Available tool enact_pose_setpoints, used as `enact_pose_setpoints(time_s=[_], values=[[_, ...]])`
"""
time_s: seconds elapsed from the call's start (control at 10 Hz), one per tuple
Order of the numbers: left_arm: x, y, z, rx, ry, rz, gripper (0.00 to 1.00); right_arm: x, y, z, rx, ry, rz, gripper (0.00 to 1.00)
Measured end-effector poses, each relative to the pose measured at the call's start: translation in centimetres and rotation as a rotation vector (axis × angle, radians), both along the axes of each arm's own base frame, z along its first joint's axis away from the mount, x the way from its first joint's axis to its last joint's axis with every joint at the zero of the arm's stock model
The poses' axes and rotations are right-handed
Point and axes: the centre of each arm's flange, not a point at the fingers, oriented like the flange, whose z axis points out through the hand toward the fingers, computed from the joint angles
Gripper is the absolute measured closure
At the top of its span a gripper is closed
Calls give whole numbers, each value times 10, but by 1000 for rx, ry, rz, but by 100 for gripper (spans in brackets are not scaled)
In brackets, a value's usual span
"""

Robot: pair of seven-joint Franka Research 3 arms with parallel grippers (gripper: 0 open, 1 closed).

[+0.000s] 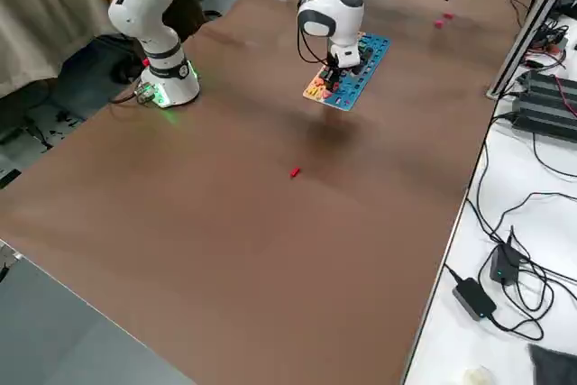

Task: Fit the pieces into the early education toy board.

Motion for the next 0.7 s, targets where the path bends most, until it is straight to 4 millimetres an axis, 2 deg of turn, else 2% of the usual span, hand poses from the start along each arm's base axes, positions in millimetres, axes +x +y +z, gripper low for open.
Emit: enact_pose_setpoints(time_s=[0.4,0.7], values=[[11,5,-15,-3,-45,7,43,0,1,-2,-1,-6,18,59],[16,6,-38,-2,-49,13,43,-2,4,-3,-7,-11,50,59]])
